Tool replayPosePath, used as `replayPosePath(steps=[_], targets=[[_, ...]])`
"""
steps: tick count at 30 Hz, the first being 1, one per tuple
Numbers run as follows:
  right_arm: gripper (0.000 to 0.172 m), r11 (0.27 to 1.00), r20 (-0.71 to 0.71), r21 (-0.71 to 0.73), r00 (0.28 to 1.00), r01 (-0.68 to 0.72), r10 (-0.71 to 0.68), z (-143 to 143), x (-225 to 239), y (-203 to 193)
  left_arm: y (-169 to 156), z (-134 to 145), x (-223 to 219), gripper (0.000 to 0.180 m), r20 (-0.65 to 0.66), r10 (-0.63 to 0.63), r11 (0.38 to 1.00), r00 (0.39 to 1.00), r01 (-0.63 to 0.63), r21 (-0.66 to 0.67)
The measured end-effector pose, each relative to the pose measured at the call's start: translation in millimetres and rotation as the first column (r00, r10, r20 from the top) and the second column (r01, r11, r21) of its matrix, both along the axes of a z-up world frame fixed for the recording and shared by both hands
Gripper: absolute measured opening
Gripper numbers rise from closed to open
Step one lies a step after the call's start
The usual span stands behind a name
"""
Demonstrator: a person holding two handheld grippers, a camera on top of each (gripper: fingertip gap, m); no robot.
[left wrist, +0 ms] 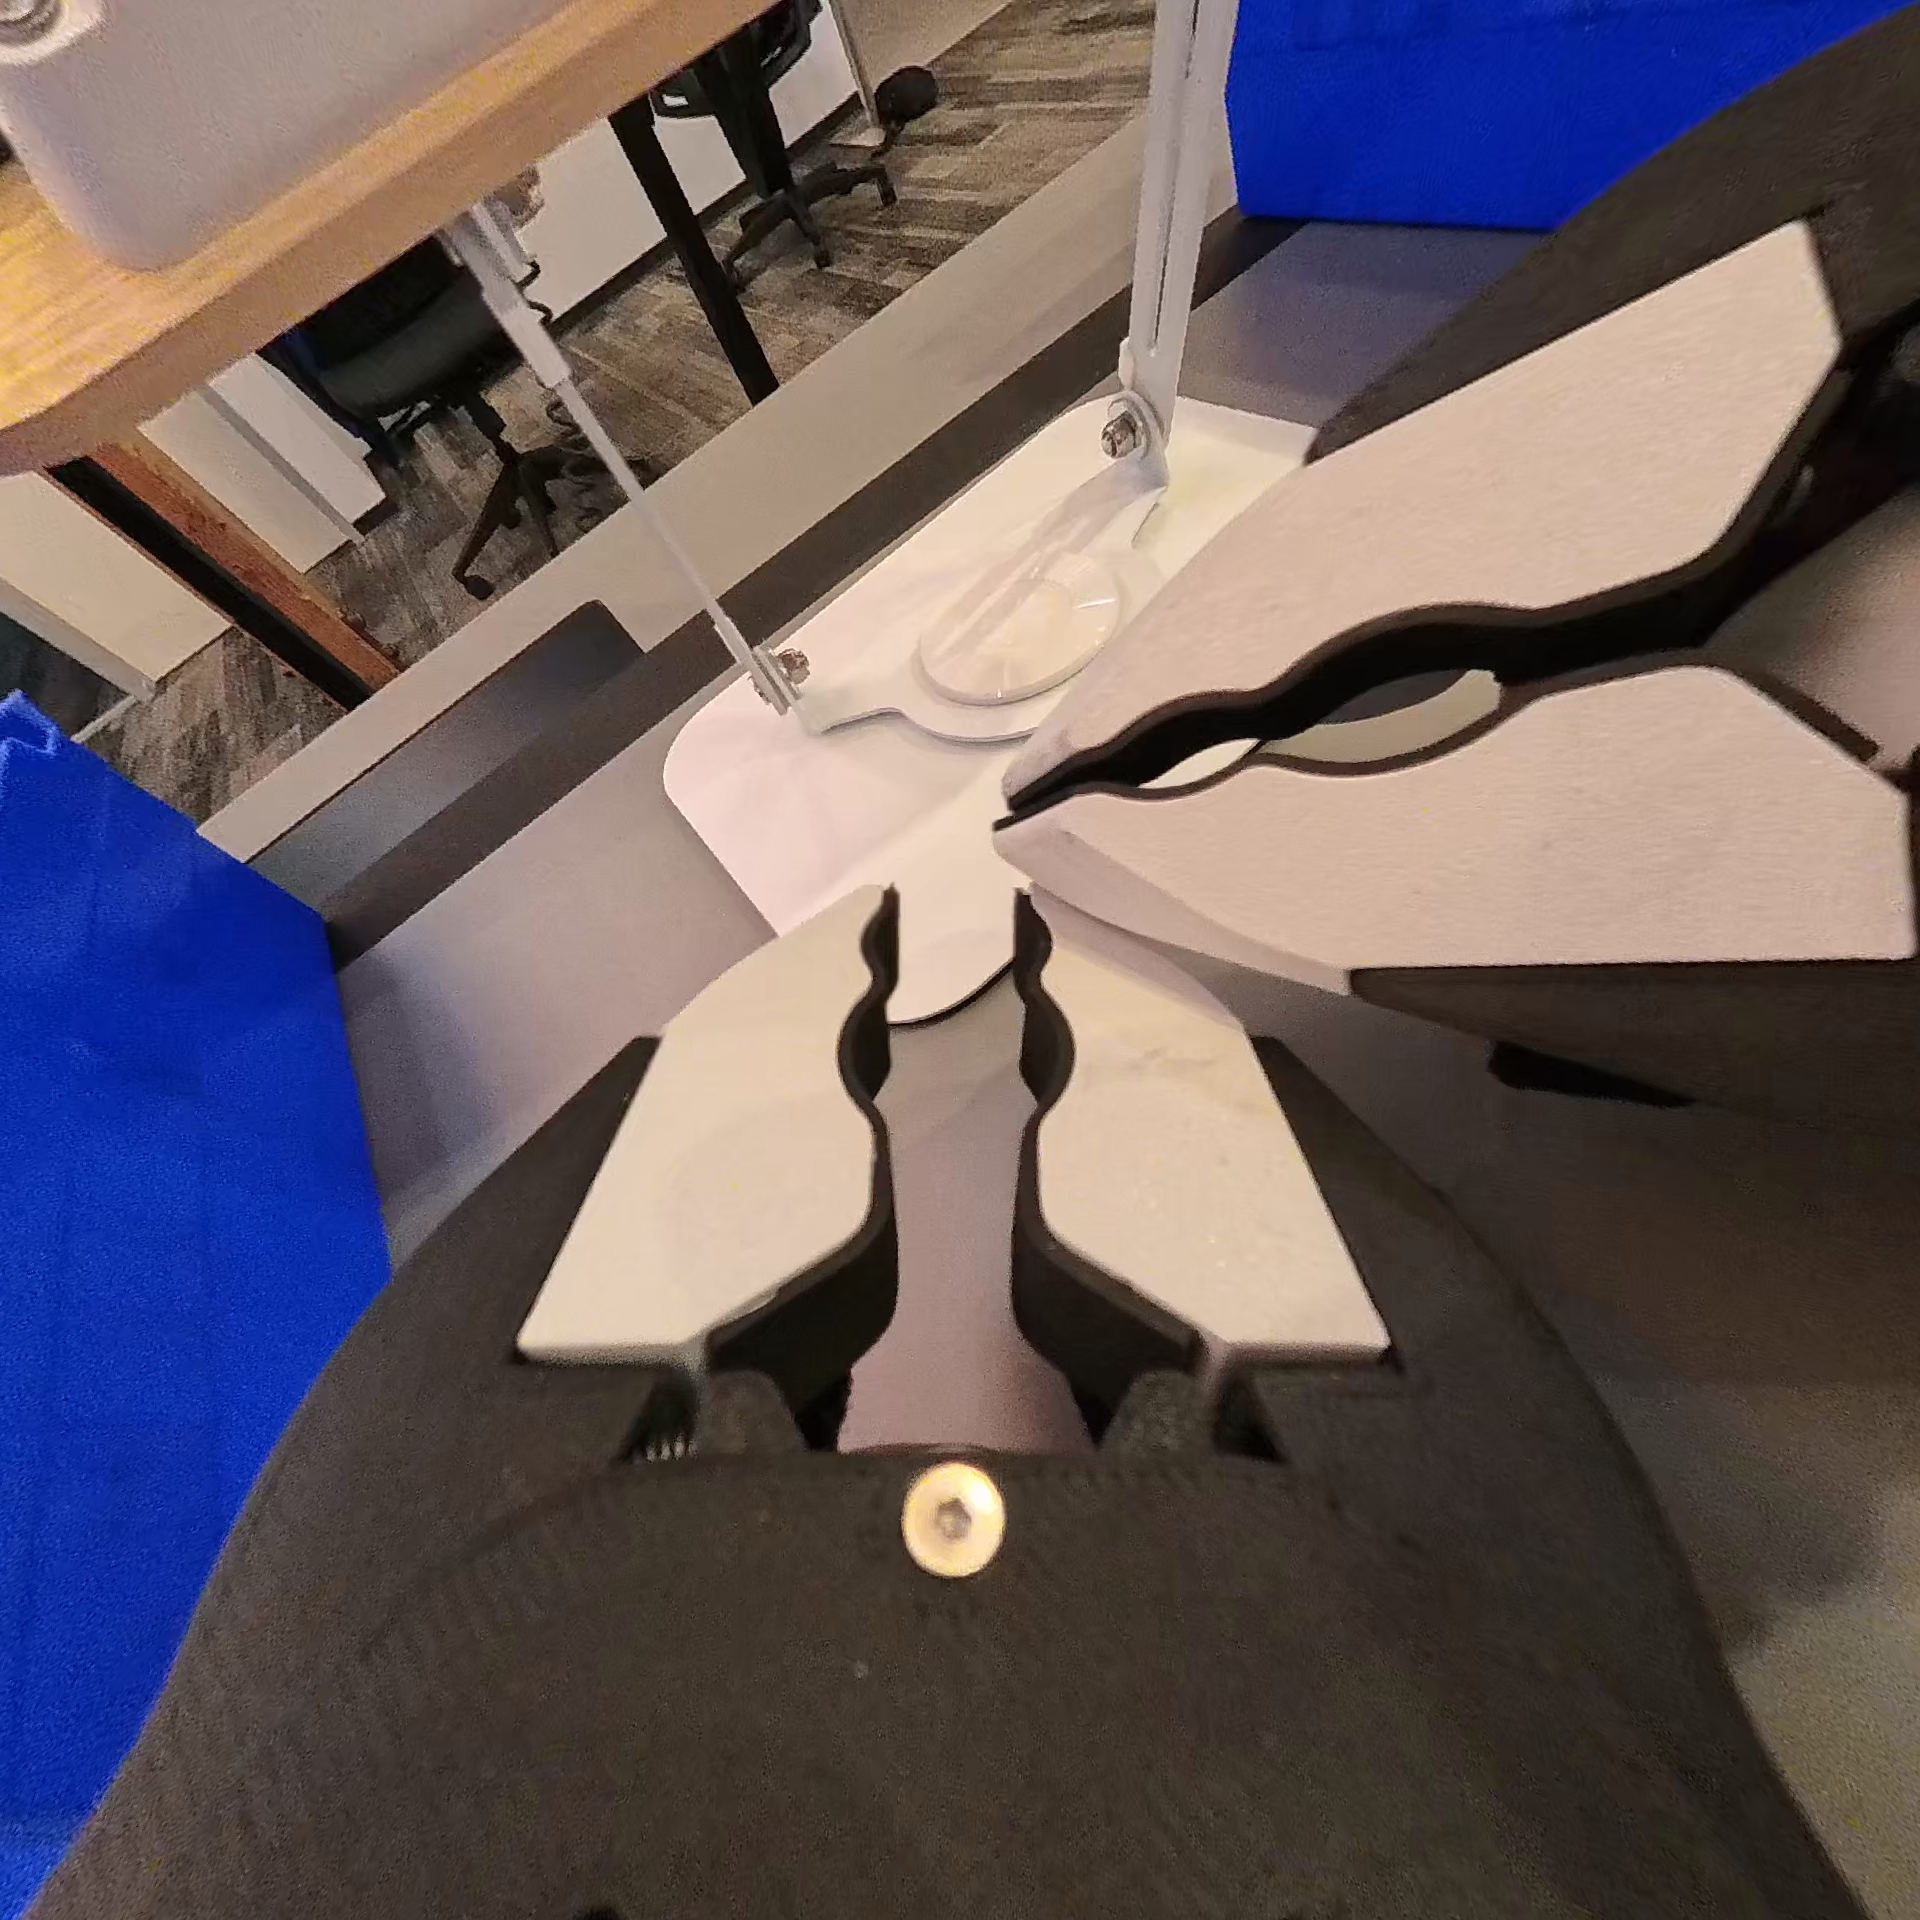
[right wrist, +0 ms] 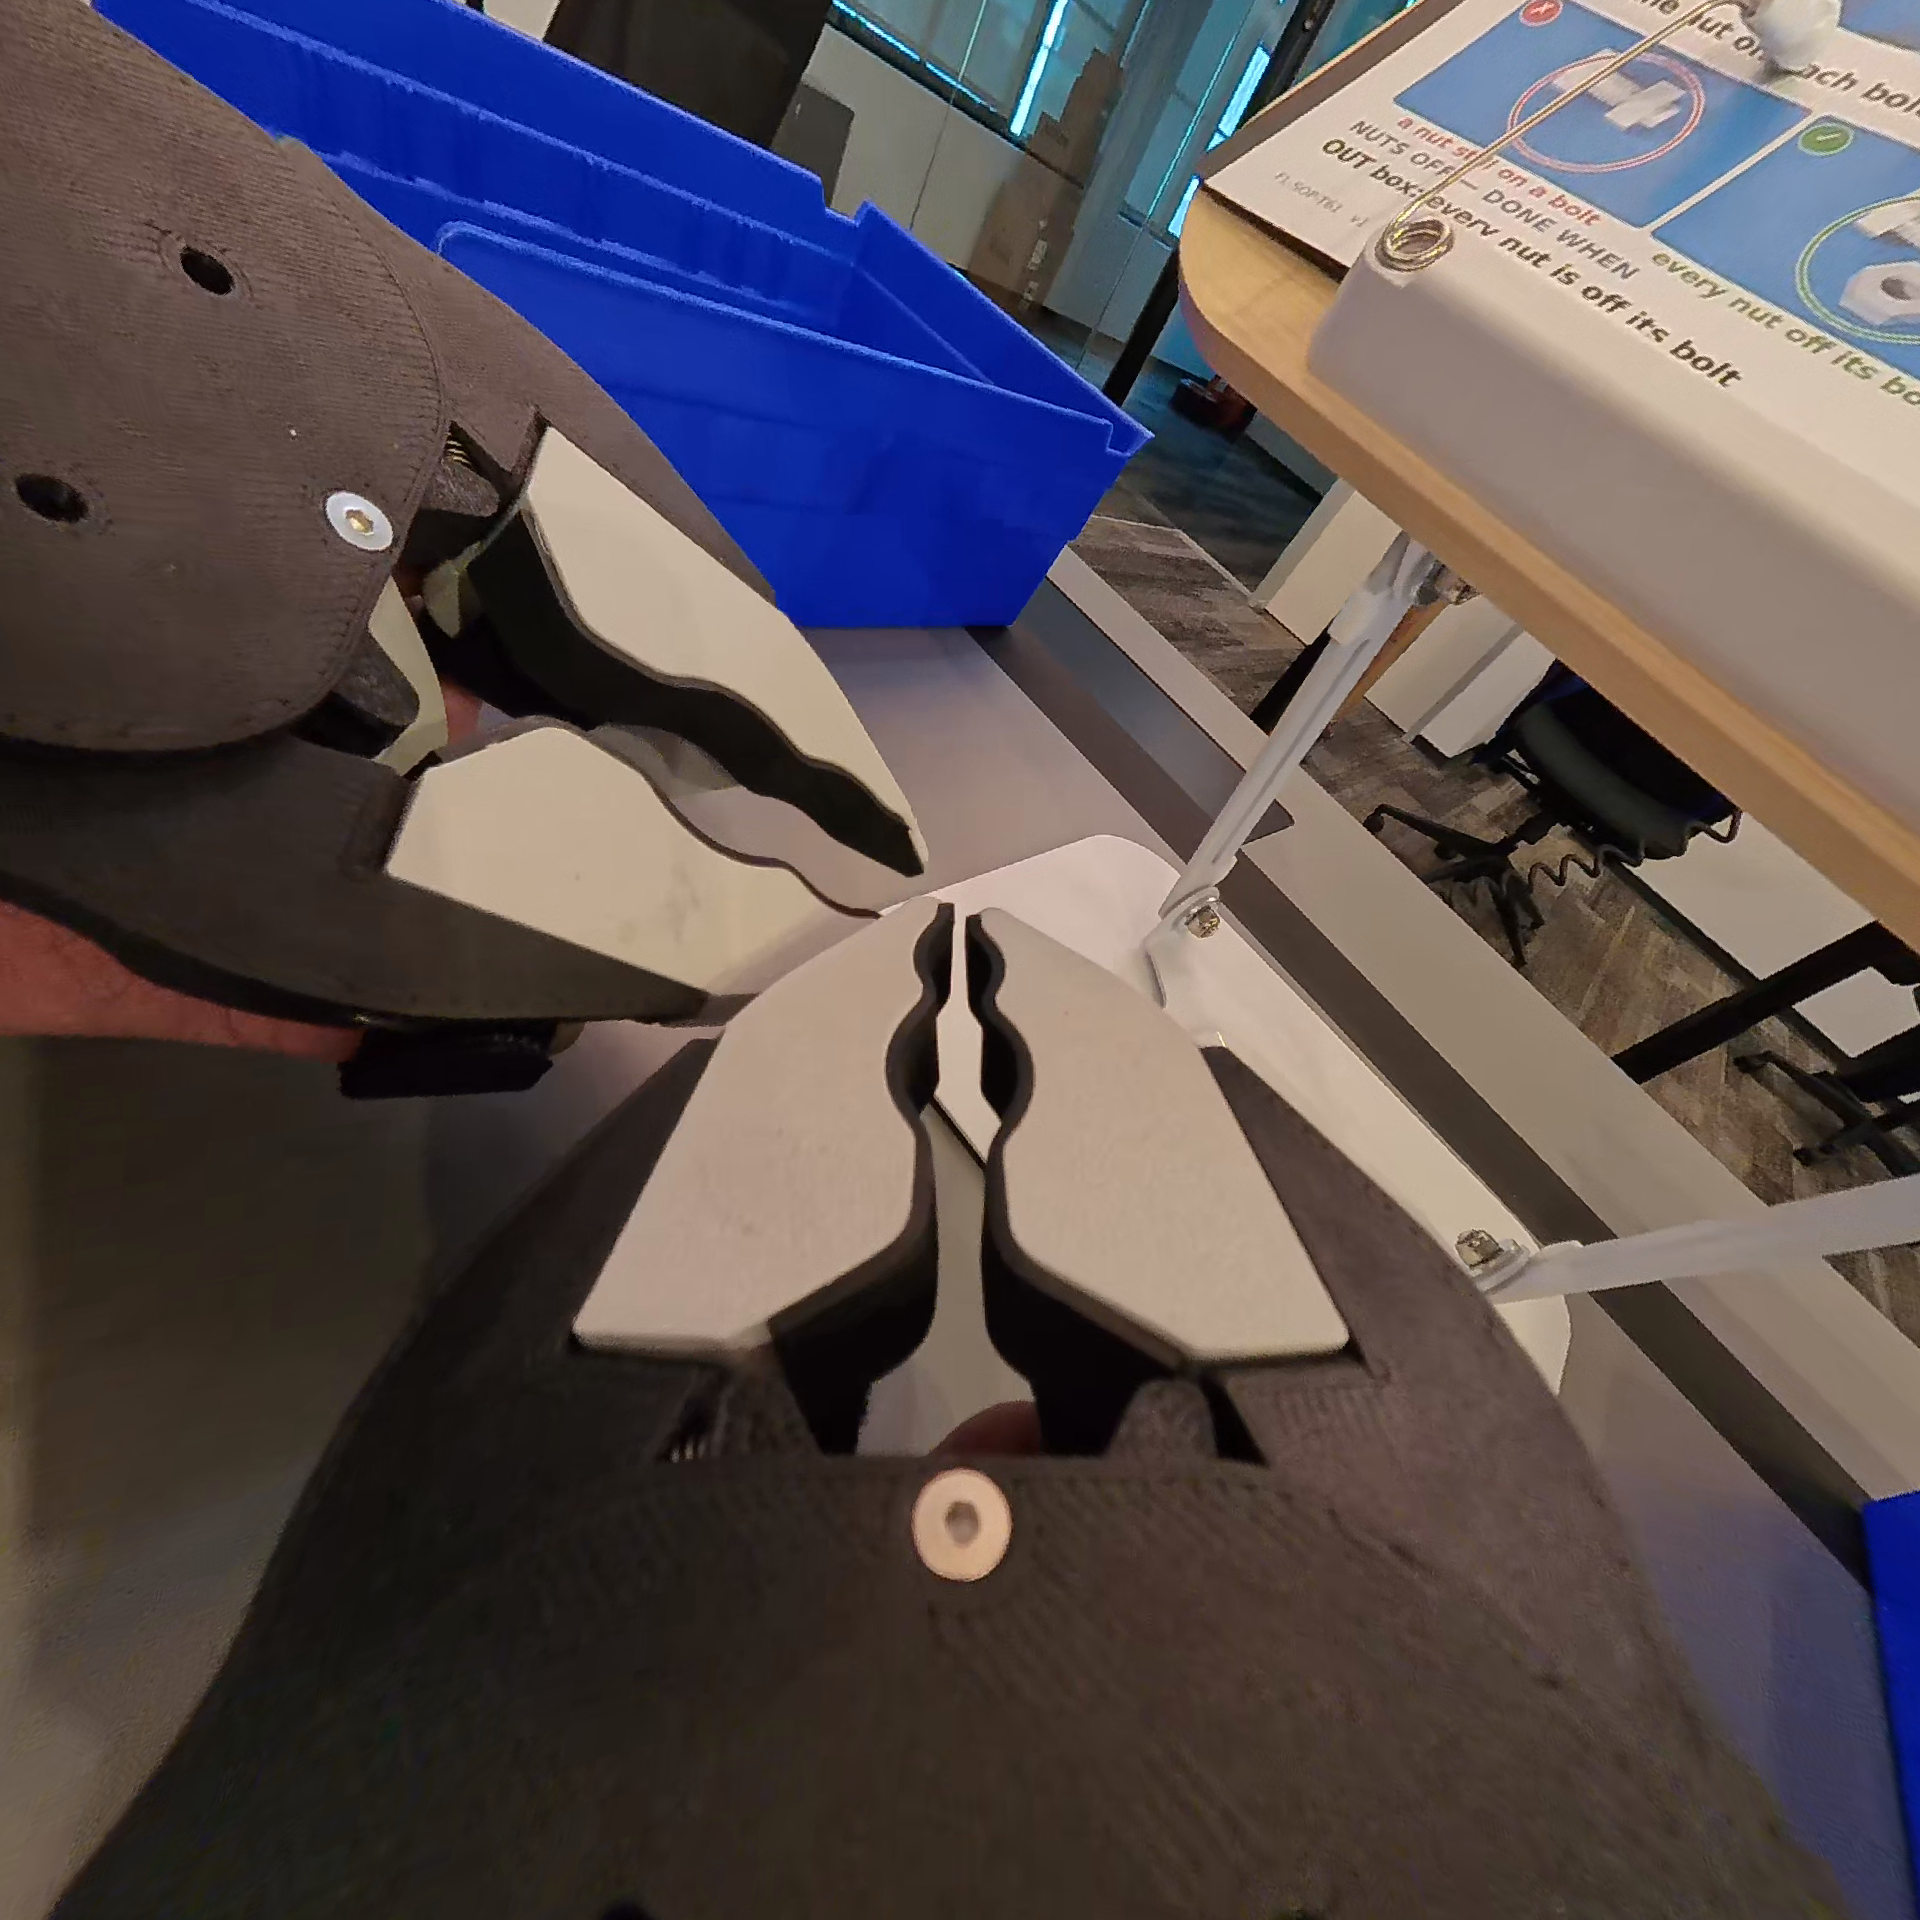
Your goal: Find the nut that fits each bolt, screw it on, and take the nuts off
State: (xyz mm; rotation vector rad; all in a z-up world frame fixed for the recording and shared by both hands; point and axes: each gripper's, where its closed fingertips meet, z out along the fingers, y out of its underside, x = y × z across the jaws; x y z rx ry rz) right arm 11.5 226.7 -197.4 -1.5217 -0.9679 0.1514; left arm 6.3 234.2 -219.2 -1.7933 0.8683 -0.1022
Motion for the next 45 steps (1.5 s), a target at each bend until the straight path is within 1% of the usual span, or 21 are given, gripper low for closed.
replayPosePath(steps=[4,8,12,23,26,27,31,32,34,36,38,40,41,42,43,45], targets=[[0.004,1.0,-0.008,-0.003,1.0,-0.002,0.002,1,1,0,-1,-1,1,0.024,0.001,-0.011,1.0,1.0,0.011,-0.01],[0.009,1.0,-0.014,-0.005,1.0,-0.007,0.007,1,1,0,-1,-4,3,0.035,-0.028,-0.019,1.0,0.999,0.019,-0.011],[0.012,1.0,-0.018,-0.005,1.0,-0.003,0.003,1,2,0,-1,-4,3,0.045,-0.028,-0.013,1.0,1.0,0.013,-0.014],[0.013,1.0,-0.019,-0.005,1.0,-0.003,0.003,2,2,0,0,-4,2,0.046,-0.027,-0.006,1.0,1.0,0.006,-0.012],[0.013,1.0,-0.028,-0.01,1.0,-0.001,0.001,2,4,2,-1,1,-3,0.046,-0.025,0.011,1.0,1.0,-0.011,0.006],[0.015,1.0,-0.028,-0.013,1.0,0.0,0.0,2,5,3,-1,6,-8,0.044,-0.033,0.019,1.0,0.999,-0.018,0.024],[0.021,1.0,-0.029,-0.029,1.0,-0.008,0.007,0,5,4,-13,34,-17,0.04,0.009,-0.007,0.996,1.0,0.006,0.093],[0.021,0.999,-0.03,-0.03,0.999,-0.011,0.01,1,5,4,-16,41,-22,0.037,-0.002,-0.006,0.992,1.0,0.006,0.127],[0.023,0.999,-0.034,-0.032,0.999,-0.019,0.018,1,5,3,-22,64,-38,0.035,-0.02,0.017,0.972,1.0,-0.012,0.236],[0.024,0.999,-0.033,-0.04,0.999,-0.024,0.023,0,5,3,-25,88,-63,0.034,-0.023,0.077,0.943,0.997,-0.065,0.327],[0.024,0.999,-0.029,-0.045,0.999,-0.03,0.029,-1,4,3,-28,112,-91,0.034,-0.01,0.113,0.915,0.994,-0.1,0.392],[0.024,0.998,-0.022,-0.051,0.999,-0.034,0.032,-2,3,3,-21,133,-128,0.037,-0.046,0.196,0.884,0.98,-0.156,0.44],[0.024,0.998,-0.021,-0.051,0.999,-0.035,0.034,-2,3,3,-18,141,-140,0.038,-0.07,0.193,0.885,0.979,-0.143,0.443],[0.024,0.998,-0.02,-0.052,0.999,-0.036,0.035,-2,3,3,-13,144,-148,0.036,-0.105,0.162,0.902,0.981,-0.104,0.418],[0.024,0.998,-0.017,-0.053,0.999,-0.038,0.037,-3,2,2,-3,144,-160,0.035,-0.148,0.156,0.922,0.977,-0.091,0.375],[0.024,0.998,-0.009,-0.055,0.999,-0.042,0.041,-4,1,2,21,142,-183,0.042,-0.222,0.168,0.948,0.96,-0.095,0.305]])
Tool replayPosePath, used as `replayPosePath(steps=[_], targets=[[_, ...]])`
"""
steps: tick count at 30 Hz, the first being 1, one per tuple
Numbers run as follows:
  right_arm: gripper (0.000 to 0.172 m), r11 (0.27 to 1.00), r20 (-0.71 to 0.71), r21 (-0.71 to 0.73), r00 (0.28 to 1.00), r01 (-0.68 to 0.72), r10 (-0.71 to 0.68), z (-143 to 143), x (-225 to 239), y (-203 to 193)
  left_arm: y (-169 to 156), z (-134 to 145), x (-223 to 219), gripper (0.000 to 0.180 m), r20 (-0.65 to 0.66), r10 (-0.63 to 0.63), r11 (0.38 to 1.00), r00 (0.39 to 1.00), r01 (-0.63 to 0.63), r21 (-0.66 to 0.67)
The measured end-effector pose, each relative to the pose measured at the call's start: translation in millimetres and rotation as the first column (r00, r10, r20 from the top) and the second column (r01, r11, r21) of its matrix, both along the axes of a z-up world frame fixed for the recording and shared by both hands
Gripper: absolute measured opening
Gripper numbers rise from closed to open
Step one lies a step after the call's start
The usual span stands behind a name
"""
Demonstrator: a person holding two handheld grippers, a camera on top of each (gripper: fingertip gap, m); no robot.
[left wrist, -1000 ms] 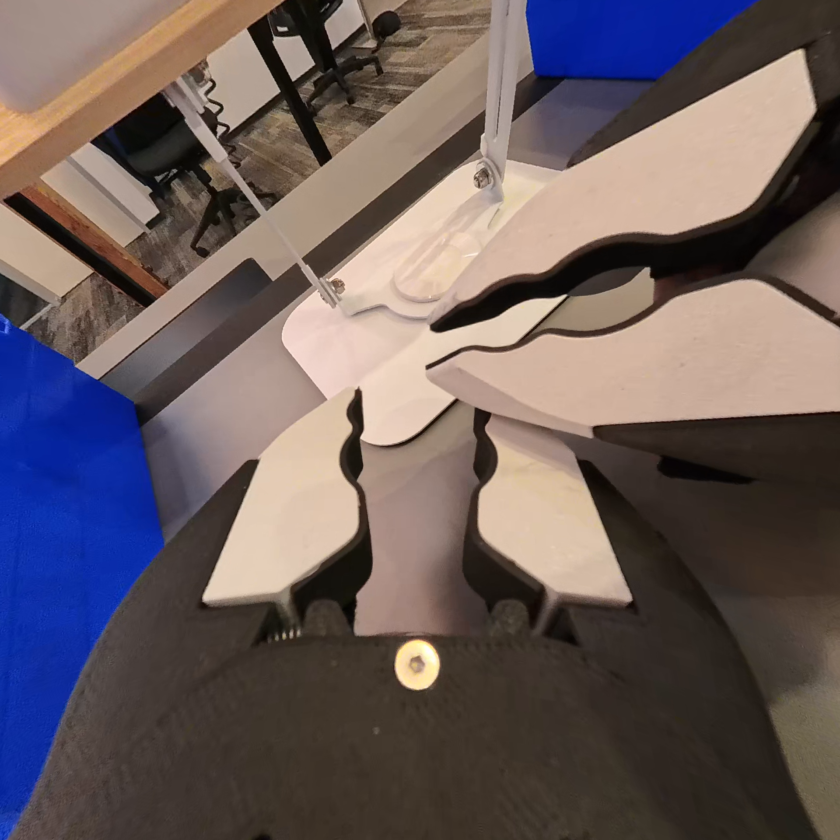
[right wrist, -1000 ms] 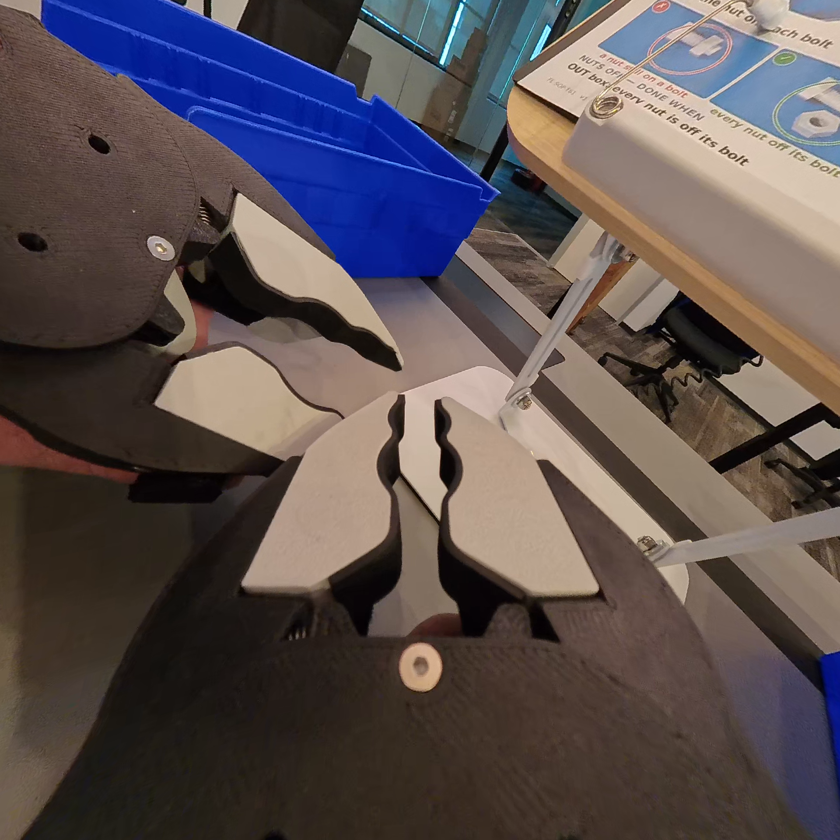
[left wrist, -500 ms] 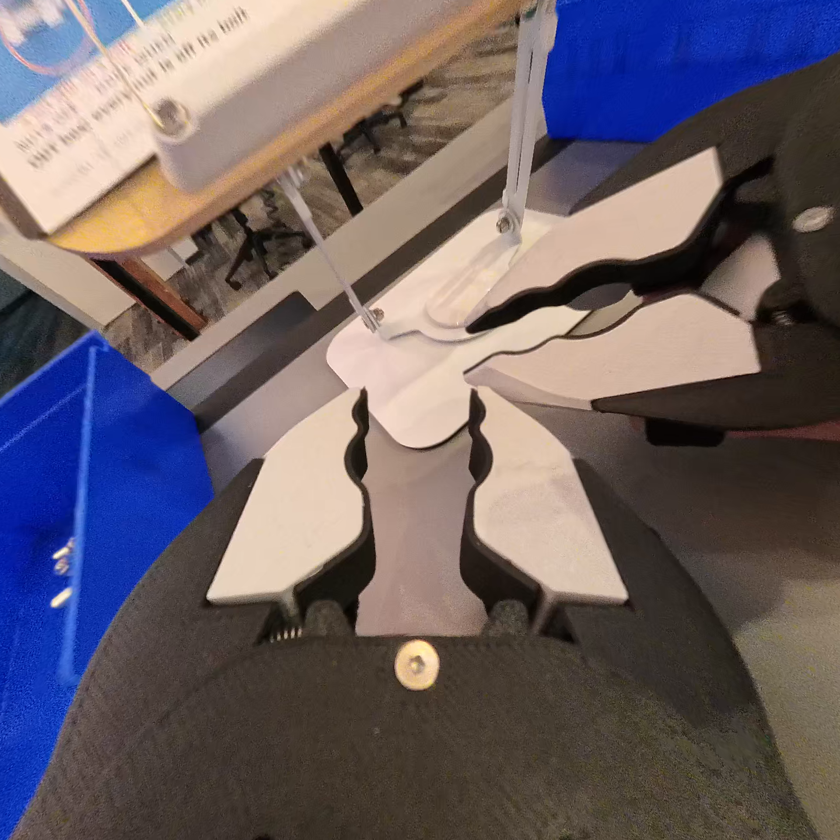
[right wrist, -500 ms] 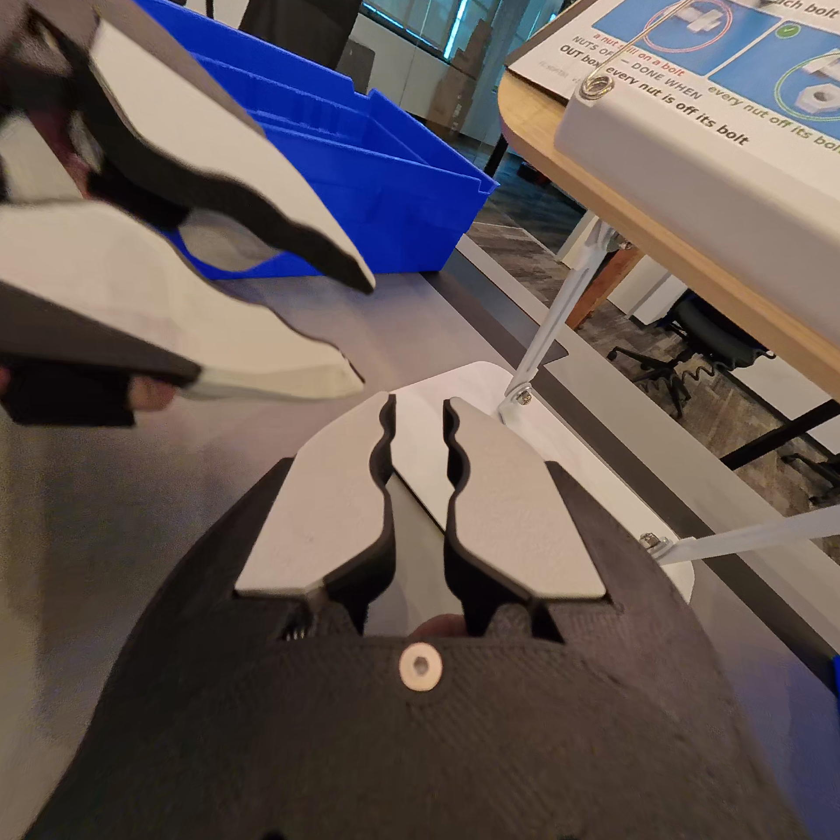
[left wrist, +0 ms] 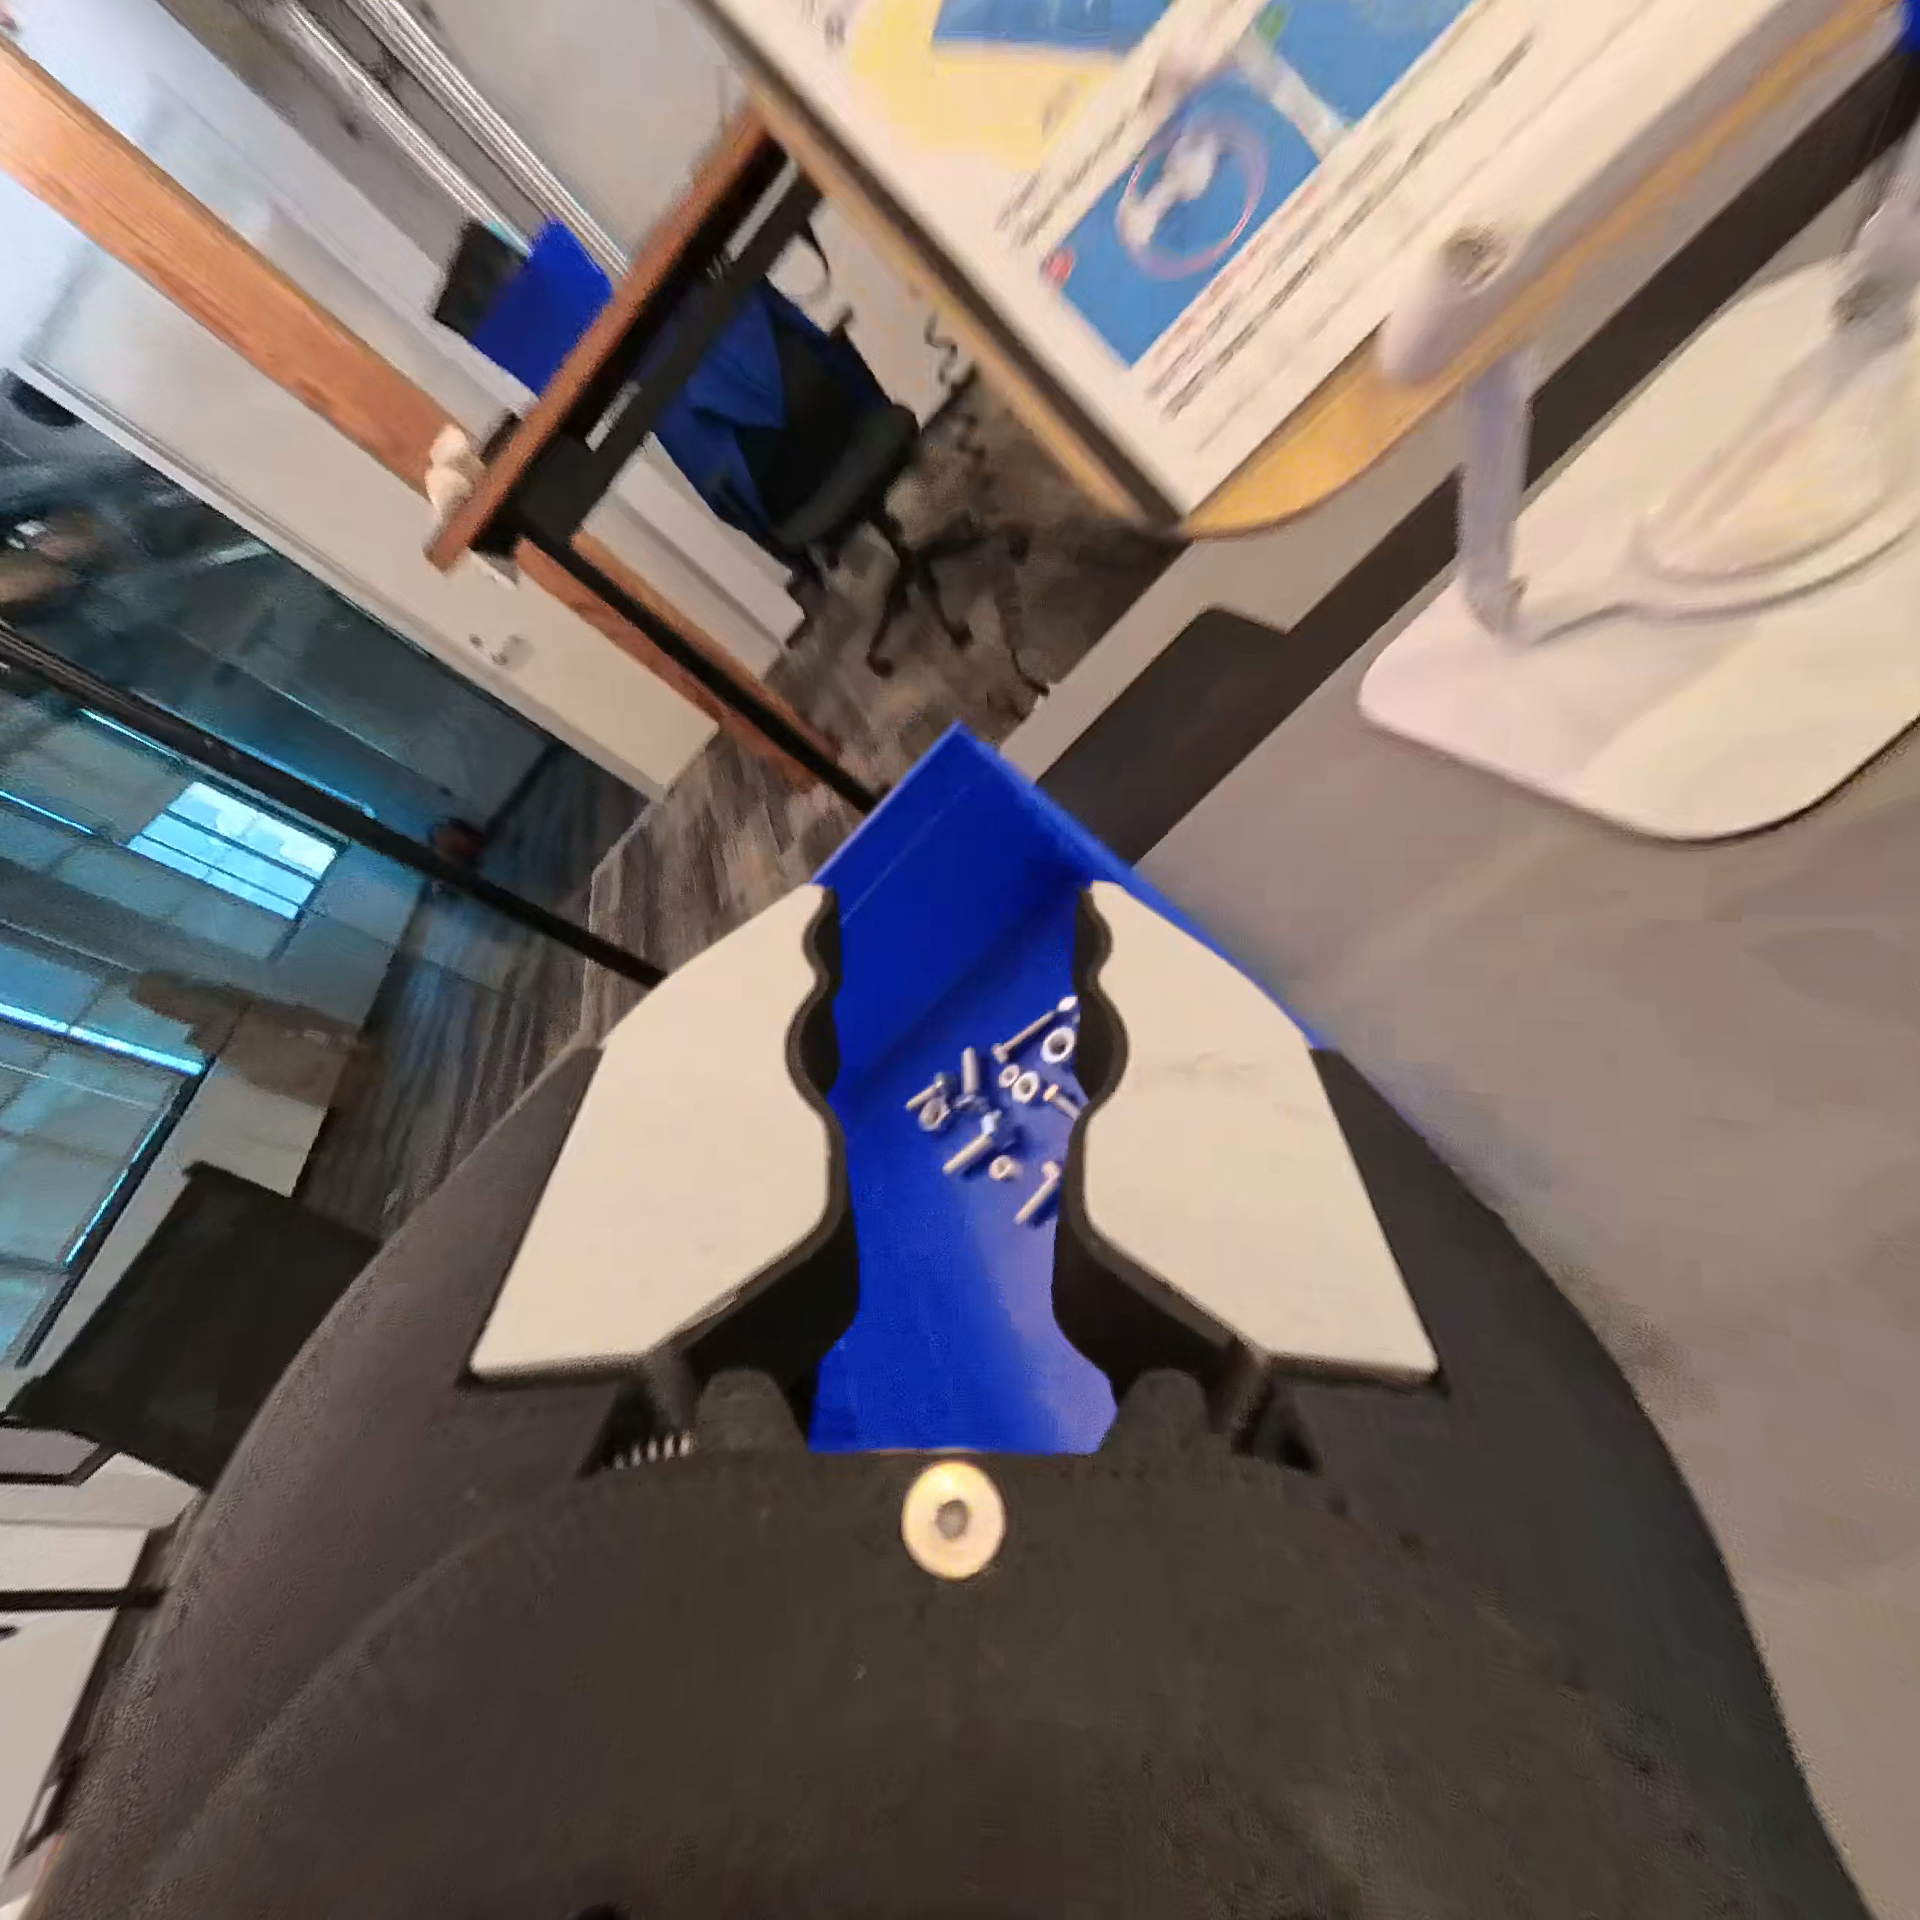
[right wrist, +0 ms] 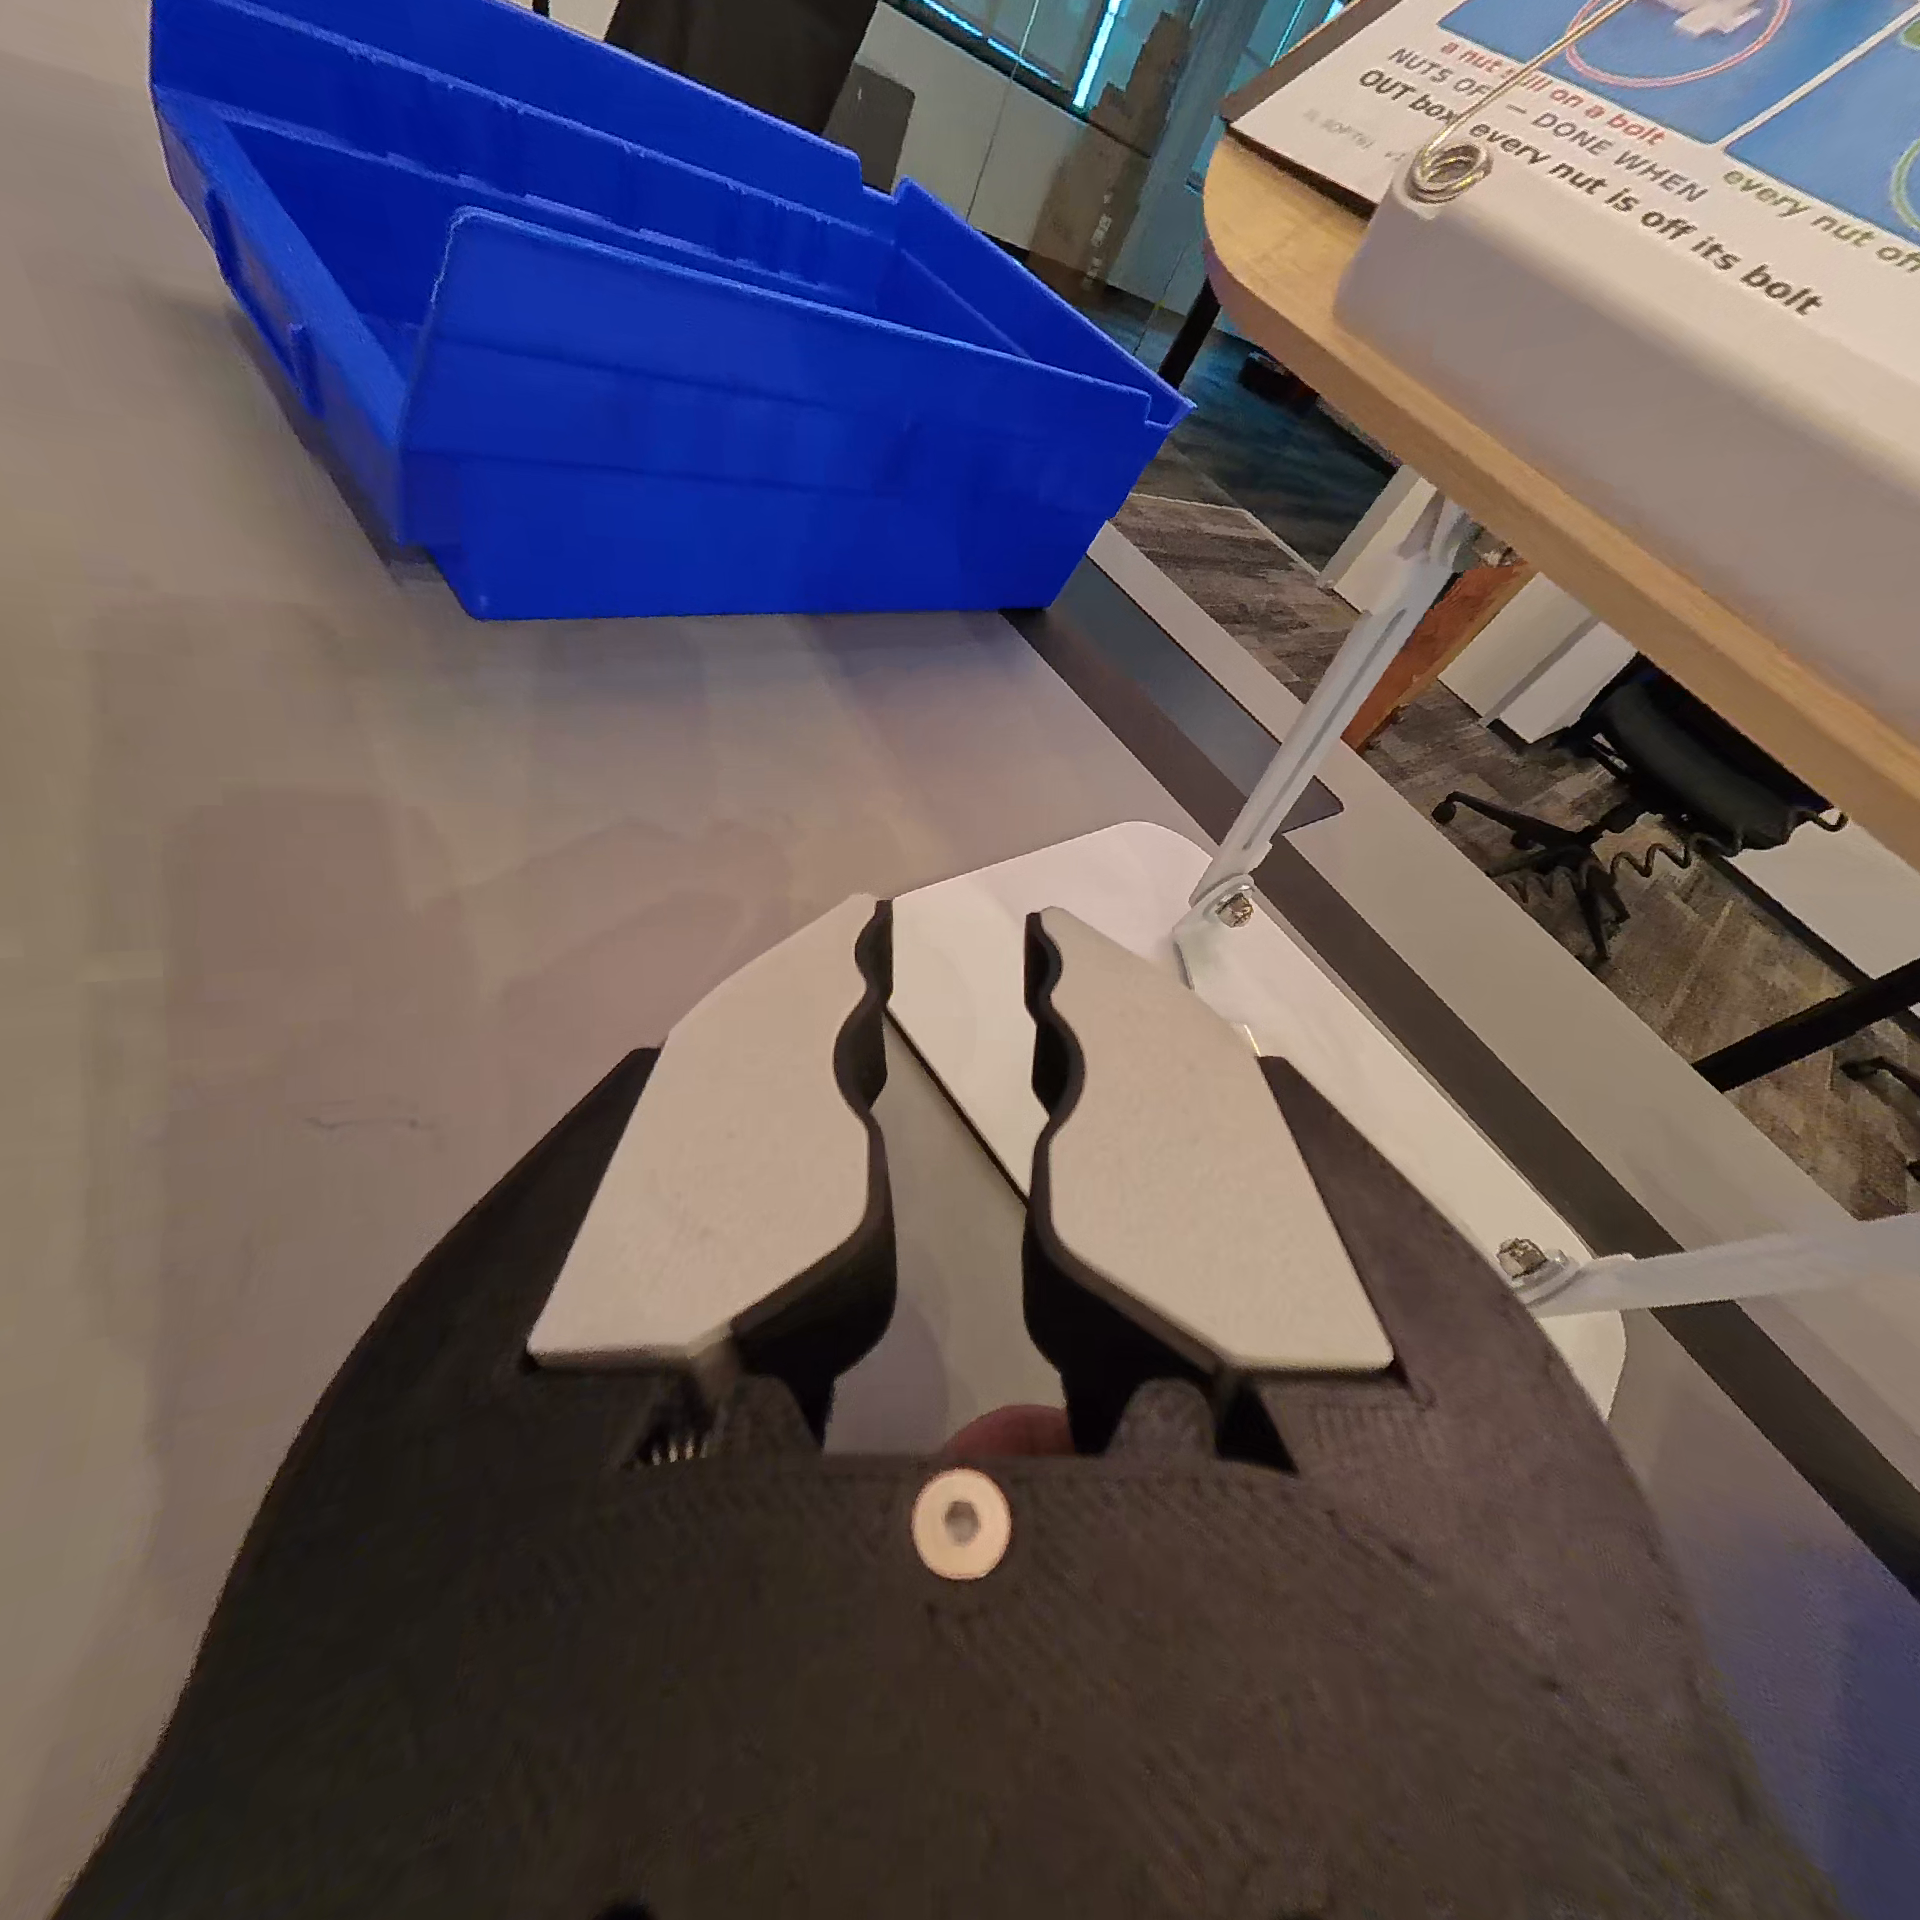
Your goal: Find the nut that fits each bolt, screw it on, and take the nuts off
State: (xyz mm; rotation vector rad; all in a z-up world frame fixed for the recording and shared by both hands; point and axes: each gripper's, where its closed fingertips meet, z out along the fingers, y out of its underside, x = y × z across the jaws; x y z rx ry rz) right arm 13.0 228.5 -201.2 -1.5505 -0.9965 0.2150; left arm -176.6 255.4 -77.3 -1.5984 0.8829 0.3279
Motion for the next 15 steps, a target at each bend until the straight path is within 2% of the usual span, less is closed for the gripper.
replayPosePath(steps=[2,4,6,9,13,15], targets=[[0.024,1.0,0.007,0.0,1.0,-0.004,0.004,-1,-1,0,24,-8,-17,0.042,-0.038,0.013,0.995,0.999,-0.017,-0.095],[0.024,1.0,0.01,-0.003,1.0,-0.006,0.006,-1,-1,-1,45,-12,-35,0.038,-0.089,0.069,0.988,0.994,-0.081,-0.134],[0.024,1.0,0.011,-0.008,1.0,-0.009,0.009,-2,-1,-1,62,-32,-42,0.04,-0.059,0.087,0.954,0.994,-0.1,-0.281],[0.024,1.0,0.015,-0.012,1.0,-0.015,0.015,-3,-2,-1,86,-56,-50,0.038,-0.054,0.122,0.914,0.991,-0.133,-0.382],[0.024,1.0,0.025,-0.013,0.999,-0.021,0.021,-4,-3,-2,104,-93,-64,0.038,-0.056,0.177,0.817,0.983,-0.178,-0.548],[0.024,1.0,0.027,-0.014,0.999,-0.022,0.022,-4,-3,-2,102,-115,-67,0.036,-0.103,0.176,0.732,0.979,-0.201,-0.651]])
